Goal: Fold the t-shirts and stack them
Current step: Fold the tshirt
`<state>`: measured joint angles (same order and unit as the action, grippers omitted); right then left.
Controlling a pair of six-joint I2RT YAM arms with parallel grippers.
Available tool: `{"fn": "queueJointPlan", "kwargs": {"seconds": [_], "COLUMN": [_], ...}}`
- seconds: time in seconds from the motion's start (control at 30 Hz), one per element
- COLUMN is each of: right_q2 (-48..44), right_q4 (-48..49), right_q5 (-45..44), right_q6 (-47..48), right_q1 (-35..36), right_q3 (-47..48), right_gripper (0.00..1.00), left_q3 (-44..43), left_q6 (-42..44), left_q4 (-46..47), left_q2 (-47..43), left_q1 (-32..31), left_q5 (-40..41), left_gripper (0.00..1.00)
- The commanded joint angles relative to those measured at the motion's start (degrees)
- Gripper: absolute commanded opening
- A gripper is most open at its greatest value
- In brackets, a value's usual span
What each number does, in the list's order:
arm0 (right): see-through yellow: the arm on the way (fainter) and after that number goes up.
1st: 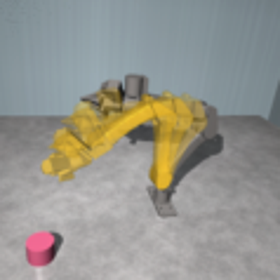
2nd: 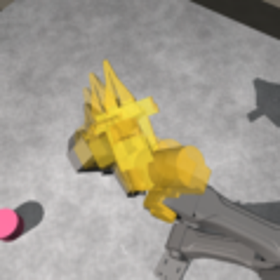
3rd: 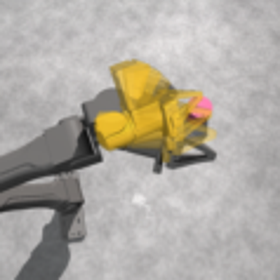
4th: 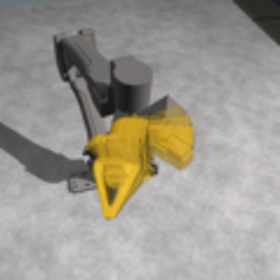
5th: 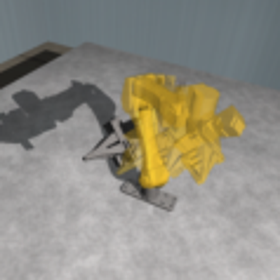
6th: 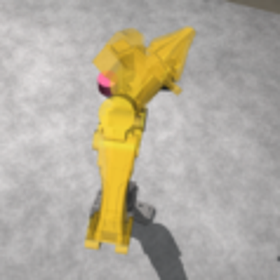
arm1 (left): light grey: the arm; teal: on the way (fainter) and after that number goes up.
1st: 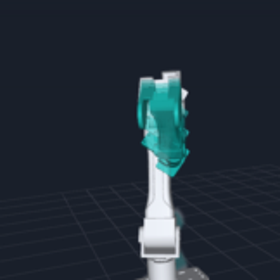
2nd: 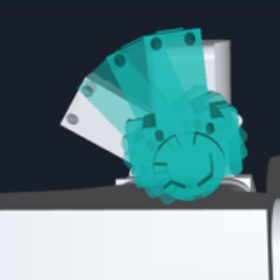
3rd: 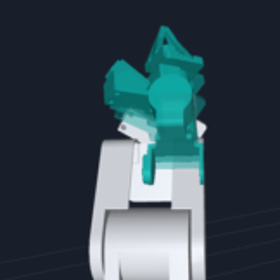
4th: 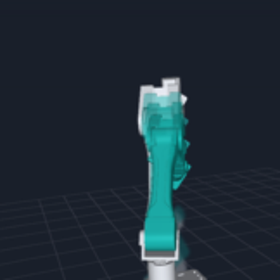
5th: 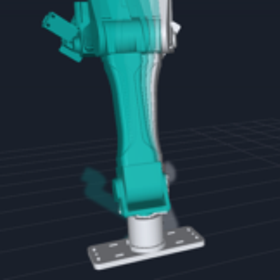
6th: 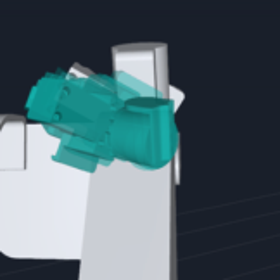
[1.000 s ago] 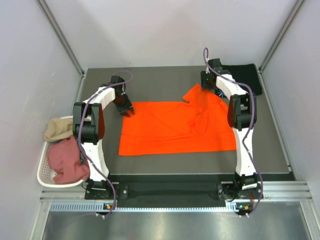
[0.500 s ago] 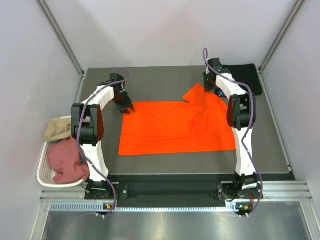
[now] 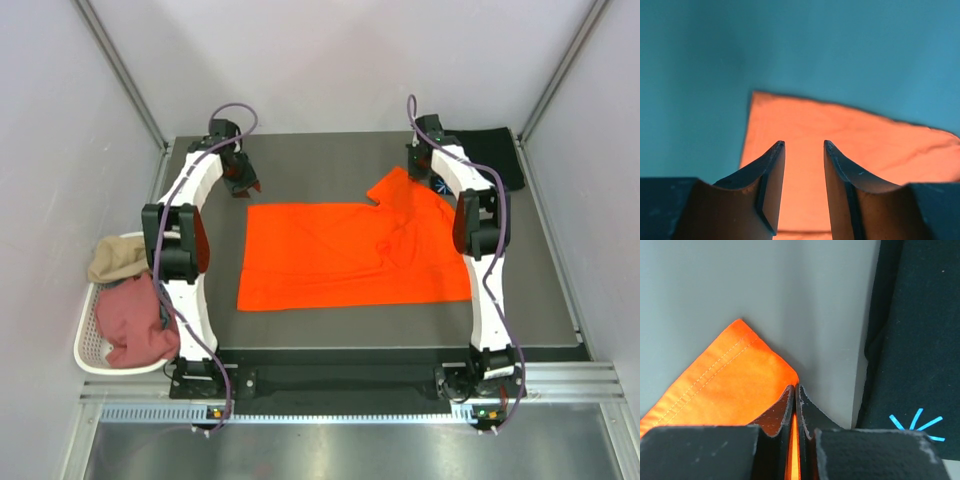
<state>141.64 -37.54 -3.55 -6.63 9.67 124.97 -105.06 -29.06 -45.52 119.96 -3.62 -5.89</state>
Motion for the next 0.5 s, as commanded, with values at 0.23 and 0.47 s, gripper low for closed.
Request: {"fn": "queueJointPlan", "kwargs": {"seconds": [0.23,0.47], "right_q2": [-7.8,-7.5], "right_q4": [5.2,5.4], "right_q5": [3.3,5.3], "right_q6": [-2.2,-3.7], "right_q1": [-0.2,-0.2], "right_q3": [-4.1,-3.7], "right_gripper": [0.00,0.00], "left_q3": [-9.8,-7.1], "left_q6": [9.6,7.8], "left_q4": [-6.3,-5.5], "left_q2": [9.2,10.2], "left_q1": [0.3,0.3], "left_q5": [8.3,9.8], "left_gripper": [0.42,0.40]}}
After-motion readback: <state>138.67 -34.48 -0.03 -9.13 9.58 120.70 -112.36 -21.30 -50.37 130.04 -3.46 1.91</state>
